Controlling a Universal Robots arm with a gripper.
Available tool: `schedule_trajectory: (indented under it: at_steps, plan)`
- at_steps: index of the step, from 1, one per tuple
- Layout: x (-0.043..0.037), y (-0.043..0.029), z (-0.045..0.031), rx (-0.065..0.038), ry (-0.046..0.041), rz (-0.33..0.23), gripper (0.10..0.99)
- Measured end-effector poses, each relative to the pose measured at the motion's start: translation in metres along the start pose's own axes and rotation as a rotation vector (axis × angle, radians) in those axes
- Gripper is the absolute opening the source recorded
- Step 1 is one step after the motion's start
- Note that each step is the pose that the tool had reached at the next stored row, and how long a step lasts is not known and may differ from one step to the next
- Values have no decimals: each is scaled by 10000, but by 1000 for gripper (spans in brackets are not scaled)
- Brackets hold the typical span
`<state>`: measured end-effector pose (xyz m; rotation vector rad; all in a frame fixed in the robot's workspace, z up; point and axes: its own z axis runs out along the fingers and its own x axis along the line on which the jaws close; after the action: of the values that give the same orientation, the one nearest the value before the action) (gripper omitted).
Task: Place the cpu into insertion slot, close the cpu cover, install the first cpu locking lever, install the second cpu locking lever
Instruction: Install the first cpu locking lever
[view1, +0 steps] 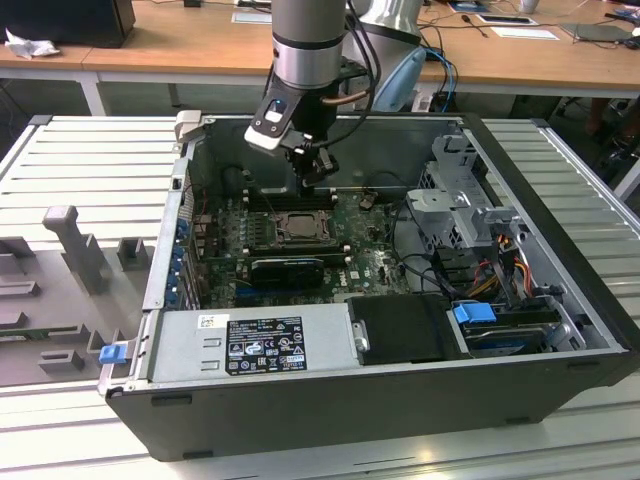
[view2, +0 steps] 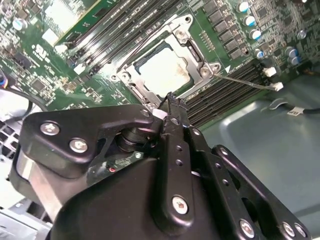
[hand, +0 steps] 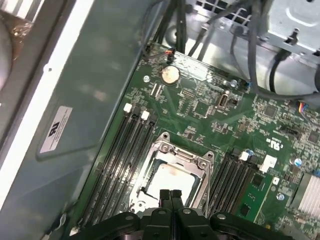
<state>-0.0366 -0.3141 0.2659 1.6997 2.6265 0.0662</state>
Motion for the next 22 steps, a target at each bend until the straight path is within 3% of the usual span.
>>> schedule_trajectory:
  at_steps: [9,14,22]
  plan:
    - [0,0,0,13,45,-1054,106]
    - [0,0,0,24,80,-1898,106]
    - [0,0,0,34,114,-2699,106]
